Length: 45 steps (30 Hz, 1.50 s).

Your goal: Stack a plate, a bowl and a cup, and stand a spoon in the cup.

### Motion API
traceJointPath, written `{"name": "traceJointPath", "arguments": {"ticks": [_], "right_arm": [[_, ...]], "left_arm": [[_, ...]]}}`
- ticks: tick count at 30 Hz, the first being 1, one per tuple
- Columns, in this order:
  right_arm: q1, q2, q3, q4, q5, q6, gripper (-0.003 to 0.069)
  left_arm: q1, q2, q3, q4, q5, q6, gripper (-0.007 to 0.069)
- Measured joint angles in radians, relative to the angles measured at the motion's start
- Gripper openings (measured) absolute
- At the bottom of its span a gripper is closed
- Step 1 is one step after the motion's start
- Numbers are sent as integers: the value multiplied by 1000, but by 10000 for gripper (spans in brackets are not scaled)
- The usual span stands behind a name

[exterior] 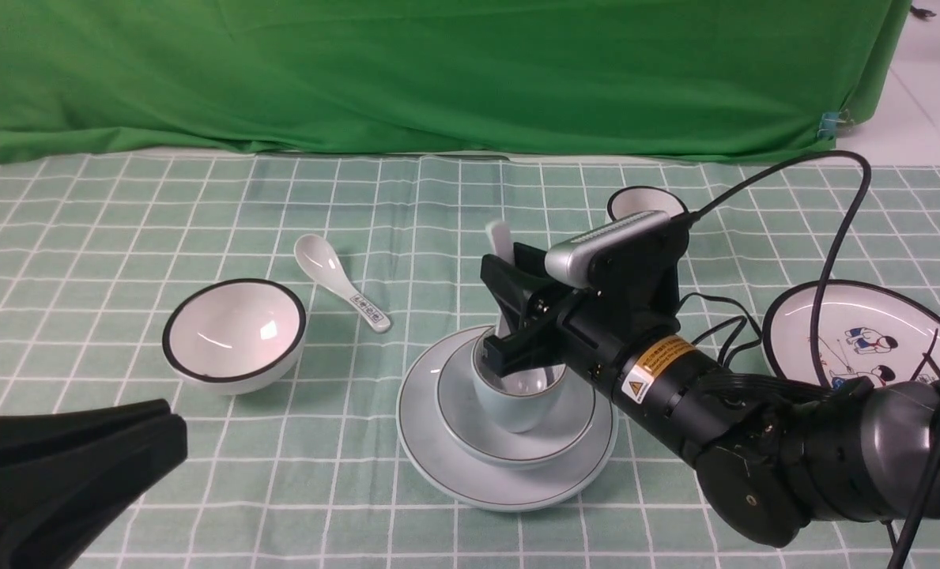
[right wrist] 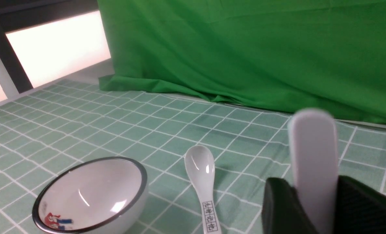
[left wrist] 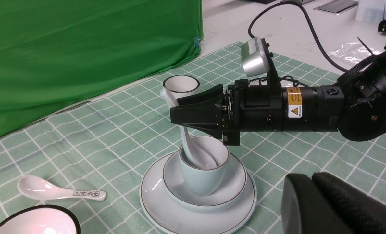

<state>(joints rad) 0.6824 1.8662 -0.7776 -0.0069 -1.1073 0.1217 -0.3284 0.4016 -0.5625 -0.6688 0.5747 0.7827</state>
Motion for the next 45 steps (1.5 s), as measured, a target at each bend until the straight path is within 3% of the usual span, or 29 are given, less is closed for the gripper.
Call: {"name": "traceJointPath", "arguments": {"ticks": [3, 9, 13, 17, 18, 19, 23, 24, 27, 30, 34, 45], "right_arm": [[0, 0, 0, 0, -2, 0, 335], [0, -6, 0, -30, -1, 20, 346], [0, -101, 1, -165, 120, 129, 313], [5, -350, 0, -308, 534, 289, 216], [5, -350, -1, -308, 583, 294, 214], [21, -462, -3, -328, 782, 313, 197], [85, -678, -5, -340, 1221, 302, 183], [85, -678, -5, -340, 1221, 301, 181], [142, -809, -5, -340, 1515, 296, 154], [169, -878, -5, -331, 1634, 296, 141], [179, -933, -5, -324, 1707, 296, 143], [179, -950, -5, -324, 1709, 296, 143]], "left_arm": [[0, 0, 0, 0, 0, 0, 17], [0, 0, 0, 3, 0, 0, 17], [0, -1, 0, 16, 0, 0, 17], [0, -67, 2, 21, -1, -2, 17], [0, -78, 2, 21, -2, -2, 17], [0, -123, 15, 22, -17, -2, 17], [0, -249, 107, 22, -113, -2, 17], [0, -254, 119, 22, -119, -2, 17], [0, -314, 204, 21, -196, -2, 17], [0, -323, 242, 19, -205, -2, 17], [0, -323, 275, 21, -193, -2, 17], [0, -323, 312, 73, -172, -2, 17]]}}
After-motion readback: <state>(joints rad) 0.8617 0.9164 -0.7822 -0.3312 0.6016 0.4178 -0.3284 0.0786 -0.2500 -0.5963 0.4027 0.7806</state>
